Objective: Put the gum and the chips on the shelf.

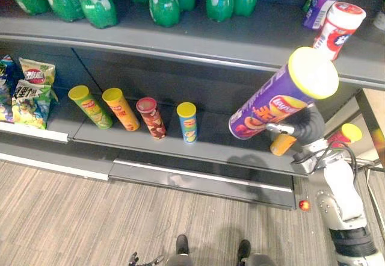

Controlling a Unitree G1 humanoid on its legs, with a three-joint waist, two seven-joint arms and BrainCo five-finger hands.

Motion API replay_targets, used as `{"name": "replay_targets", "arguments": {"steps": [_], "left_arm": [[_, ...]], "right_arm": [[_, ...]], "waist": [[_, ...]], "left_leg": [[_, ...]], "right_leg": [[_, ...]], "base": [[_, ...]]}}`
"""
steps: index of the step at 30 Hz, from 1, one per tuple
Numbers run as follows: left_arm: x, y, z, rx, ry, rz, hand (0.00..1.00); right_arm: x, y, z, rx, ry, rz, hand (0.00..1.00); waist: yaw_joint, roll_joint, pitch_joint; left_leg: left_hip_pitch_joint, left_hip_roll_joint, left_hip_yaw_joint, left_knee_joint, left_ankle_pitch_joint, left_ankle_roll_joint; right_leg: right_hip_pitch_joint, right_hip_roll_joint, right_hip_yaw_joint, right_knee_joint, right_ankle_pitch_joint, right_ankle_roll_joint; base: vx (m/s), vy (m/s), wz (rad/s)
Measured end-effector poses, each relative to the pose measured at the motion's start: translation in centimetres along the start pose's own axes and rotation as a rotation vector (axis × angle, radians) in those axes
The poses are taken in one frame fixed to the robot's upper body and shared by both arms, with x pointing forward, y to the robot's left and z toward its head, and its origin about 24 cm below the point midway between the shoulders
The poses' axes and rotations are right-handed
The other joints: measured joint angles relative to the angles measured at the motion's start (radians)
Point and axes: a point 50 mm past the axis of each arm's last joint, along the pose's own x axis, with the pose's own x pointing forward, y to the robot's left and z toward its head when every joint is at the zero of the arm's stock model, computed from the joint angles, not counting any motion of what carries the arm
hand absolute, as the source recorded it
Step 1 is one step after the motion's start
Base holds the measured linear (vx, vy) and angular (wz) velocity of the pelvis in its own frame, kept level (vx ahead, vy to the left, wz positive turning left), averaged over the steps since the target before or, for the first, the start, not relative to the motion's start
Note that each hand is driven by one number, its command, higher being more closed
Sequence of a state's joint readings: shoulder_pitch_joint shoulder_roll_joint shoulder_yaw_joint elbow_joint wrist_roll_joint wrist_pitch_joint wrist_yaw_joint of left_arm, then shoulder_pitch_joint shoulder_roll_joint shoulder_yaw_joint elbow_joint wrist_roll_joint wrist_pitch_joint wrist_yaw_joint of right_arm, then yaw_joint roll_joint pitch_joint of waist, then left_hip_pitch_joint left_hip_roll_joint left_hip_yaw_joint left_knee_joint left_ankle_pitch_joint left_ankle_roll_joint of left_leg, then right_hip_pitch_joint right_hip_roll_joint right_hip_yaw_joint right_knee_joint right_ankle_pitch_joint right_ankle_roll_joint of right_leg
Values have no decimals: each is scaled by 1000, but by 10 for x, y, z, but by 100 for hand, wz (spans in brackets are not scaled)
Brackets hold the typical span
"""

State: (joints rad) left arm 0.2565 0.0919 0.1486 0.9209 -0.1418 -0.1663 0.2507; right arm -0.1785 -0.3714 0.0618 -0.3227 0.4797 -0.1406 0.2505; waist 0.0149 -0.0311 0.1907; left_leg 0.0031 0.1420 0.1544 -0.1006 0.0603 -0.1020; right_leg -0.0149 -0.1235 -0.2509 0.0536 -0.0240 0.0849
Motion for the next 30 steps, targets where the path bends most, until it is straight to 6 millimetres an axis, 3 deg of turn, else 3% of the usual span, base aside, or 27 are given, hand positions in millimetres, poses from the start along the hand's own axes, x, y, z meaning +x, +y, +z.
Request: {"name": "replay_targets", "arguments": {"steps": [12,21,30], "left_arm": [[5,-1,6,32,-6,-14,0],[8,-5,17,68,-38,-34,0],[13,-14,36,110,-98,-67,0]], "right_arm": [[6,42,2,63,-16,199,100],[7,62,-12,27,61,274,100],[26,37,-59,-60,226,82,100]], "waist": [[2,-8,19],[14,-9,31],[20,3,98]], "left_leg": [[-19,6,-5,-1,7,-1],[-36,5,-14,0,12,-1],[-76,2,-57,1,42,-1]], "right_leg": [[-19,5,-1,4,0,0],[-38,5,-6,8,0,0],[-67,1,-41,30,0,-1]], "base": [[3,-1,1],[5,-2,2],[-32,-3,13]]}}
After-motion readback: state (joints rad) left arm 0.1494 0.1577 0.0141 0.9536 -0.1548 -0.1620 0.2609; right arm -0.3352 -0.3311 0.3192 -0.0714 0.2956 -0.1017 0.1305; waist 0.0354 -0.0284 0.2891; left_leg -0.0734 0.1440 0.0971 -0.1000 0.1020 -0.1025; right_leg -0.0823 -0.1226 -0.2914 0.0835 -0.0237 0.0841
